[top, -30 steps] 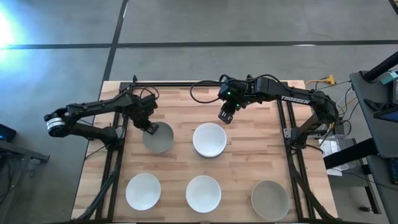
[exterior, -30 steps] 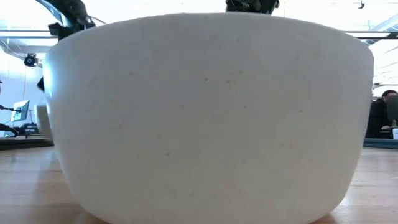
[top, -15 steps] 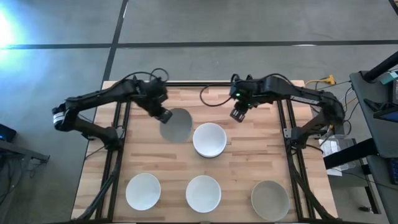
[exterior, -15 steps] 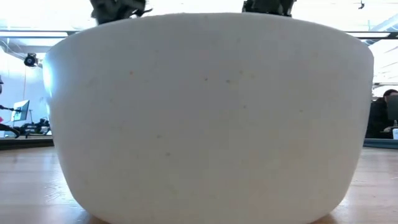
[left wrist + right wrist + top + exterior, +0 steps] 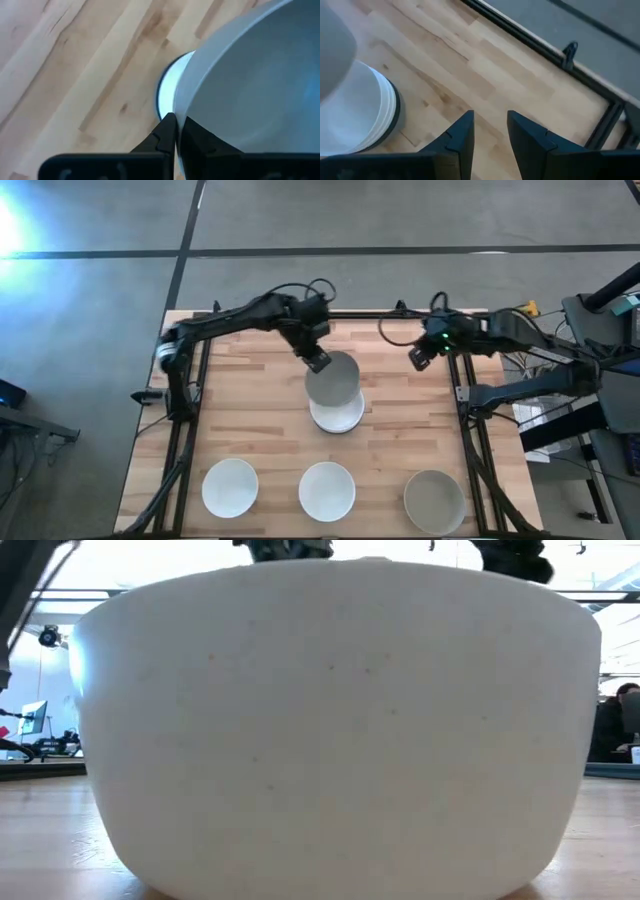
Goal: Nest bowls inside each other
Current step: Stack the gray bowl on the white bowl
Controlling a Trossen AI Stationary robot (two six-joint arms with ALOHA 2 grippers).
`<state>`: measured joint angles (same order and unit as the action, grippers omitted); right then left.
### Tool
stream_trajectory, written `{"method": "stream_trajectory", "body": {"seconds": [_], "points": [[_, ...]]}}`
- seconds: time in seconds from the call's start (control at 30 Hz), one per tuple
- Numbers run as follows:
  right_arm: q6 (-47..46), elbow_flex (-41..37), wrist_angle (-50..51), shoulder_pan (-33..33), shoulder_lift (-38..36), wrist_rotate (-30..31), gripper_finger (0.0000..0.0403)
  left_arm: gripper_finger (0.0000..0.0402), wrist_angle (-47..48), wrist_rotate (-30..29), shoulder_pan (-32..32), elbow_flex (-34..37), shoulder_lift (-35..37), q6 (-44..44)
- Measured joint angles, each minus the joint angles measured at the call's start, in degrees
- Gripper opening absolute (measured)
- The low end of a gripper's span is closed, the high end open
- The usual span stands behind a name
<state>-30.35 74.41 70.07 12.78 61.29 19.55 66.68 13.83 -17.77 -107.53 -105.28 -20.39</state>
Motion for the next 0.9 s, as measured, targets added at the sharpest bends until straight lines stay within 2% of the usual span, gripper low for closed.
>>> {"method": "stream_trajectory", "body": {"seconds": [0.17,0.3,0.6,0.9], "points": [[-5.68,-4.23,-0.03,-0.02,-5.96,-0.50,0.0111,0.0000,5.60,-0.68,-0.31,-8.67,-9.54,3.42],[-6.76,-5.13,-0.10,-0.13,-8.43,-2.00,0.0111,0.0000,8.41,-0.65,-0.58,-12.65,-13.98,4.72],[-5.66,-5.01,-0.75,-0.13,-8.74,-1.96,0.0111,0.0000,10.33,-0.65,-0.15,-17.16,-13.51,3.02],[-2.50,-5.31,-2.14,-0.11,-4.94,-1.51,0.0111,0.0000,11.14,-0.42,4.57,-18.40,-13.62,2.76]]}}
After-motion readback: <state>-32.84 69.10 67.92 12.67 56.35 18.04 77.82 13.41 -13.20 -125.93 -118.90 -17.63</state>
